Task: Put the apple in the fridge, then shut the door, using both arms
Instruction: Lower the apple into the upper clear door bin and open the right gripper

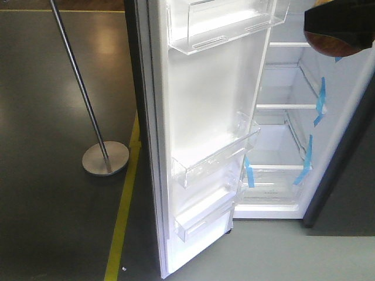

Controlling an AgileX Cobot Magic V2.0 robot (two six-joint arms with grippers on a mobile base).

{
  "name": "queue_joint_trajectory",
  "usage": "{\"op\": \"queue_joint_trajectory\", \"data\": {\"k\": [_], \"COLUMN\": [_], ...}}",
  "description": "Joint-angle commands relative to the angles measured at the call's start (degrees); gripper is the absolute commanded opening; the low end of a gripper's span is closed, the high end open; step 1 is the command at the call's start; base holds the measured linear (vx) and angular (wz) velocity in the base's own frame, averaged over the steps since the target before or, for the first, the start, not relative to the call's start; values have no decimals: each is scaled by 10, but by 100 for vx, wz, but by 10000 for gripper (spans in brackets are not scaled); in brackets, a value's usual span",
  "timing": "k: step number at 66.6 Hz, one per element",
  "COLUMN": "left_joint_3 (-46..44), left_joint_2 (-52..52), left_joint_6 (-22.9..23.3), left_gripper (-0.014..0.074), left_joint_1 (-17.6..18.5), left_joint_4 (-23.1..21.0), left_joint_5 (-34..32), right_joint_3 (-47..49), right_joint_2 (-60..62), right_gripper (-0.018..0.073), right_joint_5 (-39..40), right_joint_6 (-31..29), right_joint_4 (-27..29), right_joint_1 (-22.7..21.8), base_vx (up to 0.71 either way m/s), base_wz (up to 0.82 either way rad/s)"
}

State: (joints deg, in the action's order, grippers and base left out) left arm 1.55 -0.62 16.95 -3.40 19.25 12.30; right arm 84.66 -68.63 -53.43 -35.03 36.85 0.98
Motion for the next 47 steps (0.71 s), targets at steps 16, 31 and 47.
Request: {"op": "queue_joint_trajectory", "data": {"k": [16, 31, 47], "left_joint_3": [8, 8, 8], "left_joint_2": [-9, -9, -9], "left_joint_6": [4, 4, 4], "left_gripper": [-8, -8, -8], "left_joint_1": [2, 2, 2], "left_joint_4": [-2, -2, -2], "left_joint_5": [-37, -37, -37], "right_joint_3": [19, 19, 19], "right_joint_2": [13, 13, 13], "right_gripper": [186, 186, 186], "right_joint_5": [39, 39, 39], "right_joint_6": [-6, -6, -6], "right_joint_4": [22, 22, 22], "right_joint_1": [-3, -3, -3], "base_vx": [13, 12, 10], "base_wz": [-3, -3, -1]}}
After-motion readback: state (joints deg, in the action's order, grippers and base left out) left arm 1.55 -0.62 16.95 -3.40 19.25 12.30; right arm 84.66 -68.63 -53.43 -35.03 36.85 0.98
